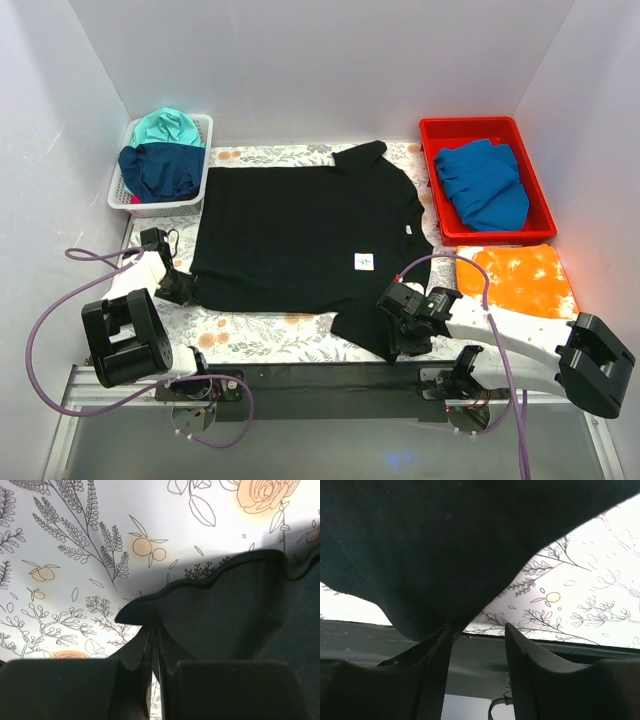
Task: Fold and stack the t-shirts
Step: Fold the tshirt
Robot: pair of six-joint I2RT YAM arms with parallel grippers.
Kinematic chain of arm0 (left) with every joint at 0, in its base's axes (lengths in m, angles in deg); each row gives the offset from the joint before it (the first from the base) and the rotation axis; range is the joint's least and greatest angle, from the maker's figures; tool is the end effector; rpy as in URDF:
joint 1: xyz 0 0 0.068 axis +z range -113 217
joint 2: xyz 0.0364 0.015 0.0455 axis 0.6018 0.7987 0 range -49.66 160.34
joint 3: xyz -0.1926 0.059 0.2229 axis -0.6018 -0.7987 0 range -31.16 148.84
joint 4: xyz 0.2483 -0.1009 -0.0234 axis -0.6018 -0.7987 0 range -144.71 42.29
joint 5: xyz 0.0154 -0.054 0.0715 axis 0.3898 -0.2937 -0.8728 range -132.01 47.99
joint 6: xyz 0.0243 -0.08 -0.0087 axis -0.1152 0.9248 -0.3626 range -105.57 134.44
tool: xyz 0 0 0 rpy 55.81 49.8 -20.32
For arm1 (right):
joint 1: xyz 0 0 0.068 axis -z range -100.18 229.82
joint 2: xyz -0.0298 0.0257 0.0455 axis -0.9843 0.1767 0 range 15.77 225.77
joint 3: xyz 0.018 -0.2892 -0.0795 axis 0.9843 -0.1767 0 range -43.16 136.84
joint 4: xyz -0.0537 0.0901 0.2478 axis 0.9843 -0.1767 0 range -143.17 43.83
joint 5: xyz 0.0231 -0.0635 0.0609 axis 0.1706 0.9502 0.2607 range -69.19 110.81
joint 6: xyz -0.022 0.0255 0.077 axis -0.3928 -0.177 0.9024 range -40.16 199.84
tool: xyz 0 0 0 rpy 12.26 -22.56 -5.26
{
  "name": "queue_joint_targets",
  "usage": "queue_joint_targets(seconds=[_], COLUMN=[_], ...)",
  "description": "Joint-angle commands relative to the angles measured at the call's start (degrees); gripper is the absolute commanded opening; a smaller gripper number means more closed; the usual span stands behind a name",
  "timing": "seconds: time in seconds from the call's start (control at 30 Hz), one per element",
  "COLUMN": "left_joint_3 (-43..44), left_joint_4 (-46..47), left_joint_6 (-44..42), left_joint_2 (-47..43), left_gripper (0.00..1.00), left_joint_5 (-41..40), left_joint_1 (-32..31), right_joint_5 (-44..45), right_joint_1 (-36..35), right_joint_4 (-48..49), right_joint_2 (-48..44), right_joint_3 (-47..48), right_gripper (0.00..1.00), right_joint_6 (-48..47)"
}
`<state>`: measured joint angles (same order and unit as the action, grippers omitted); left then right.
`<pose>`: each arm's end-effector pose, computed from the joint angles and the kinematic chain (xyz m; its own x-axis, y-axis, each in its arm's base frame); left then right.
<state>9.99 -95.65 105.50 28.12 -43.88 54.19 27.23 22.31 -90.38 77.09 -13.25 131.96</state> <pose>0.2008 0.0647 0.1496 0.3160 -0.9483 -0.0308 -0.9453 -0.3119 -0.0951 0.0949 0.1335 0.1469 -0.9693 -0.0619 -0.2380 -0.0948 0.9870 0.1296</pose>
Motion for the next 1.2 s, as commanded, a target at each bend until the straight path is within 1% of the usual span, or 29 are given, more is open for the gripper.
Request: queue_joint_targets(seconds=[0.0,0.23,0.37,0.5,0.83,1.03,1.17], left_joint_3=[2.4,3.0,3.2,2.9,2.6,2.8,2.8], left_joint_4=[0.5,0.3,0.1,0.2,0.3,0.5,0.7], left_joint_6=[-0.8,-1.2,-1.6,-1.5,-1.7,-1.9,-1.9], left_joint_2=[-0.2,-0.1,-0.3,-0.3,-0.3,0.4,0.9], left_gripper=[0.00,0.00,0.00,0.00,0.00,0.00,0.00], left_joint_5=[-0.2,-0.3,-0.4,0.0,-0.2,-0.1,-0.1], left_joint_1=[0.4,0.5,0.3,0.4,0.4,0.4,0.4], right_joint_5=[2.3,5.3,7.3,10.1,10.5,10.7,10.4], right_joint_1=[-0.4,-0.4,-0.9,-1.7,-3.2,-4.3,-6.5], right_joint_4=[4.1,6.1,4.7,3.0,3.1,3.0,2.5], right_joint_2=[2.8,7.6,4.7,3.0,8.2,6.5,5.5], right_joint_3=[-0.7,-0.3,1.1,4.2,6.7,7.1,7.3], right_gripper=[0.52,0.51,0.48,0.48,0.48,0.48,0.48], right_joint_6=[0.6,-1.5,-1.0,-1.3,-3.4,-3.1,-2.0])
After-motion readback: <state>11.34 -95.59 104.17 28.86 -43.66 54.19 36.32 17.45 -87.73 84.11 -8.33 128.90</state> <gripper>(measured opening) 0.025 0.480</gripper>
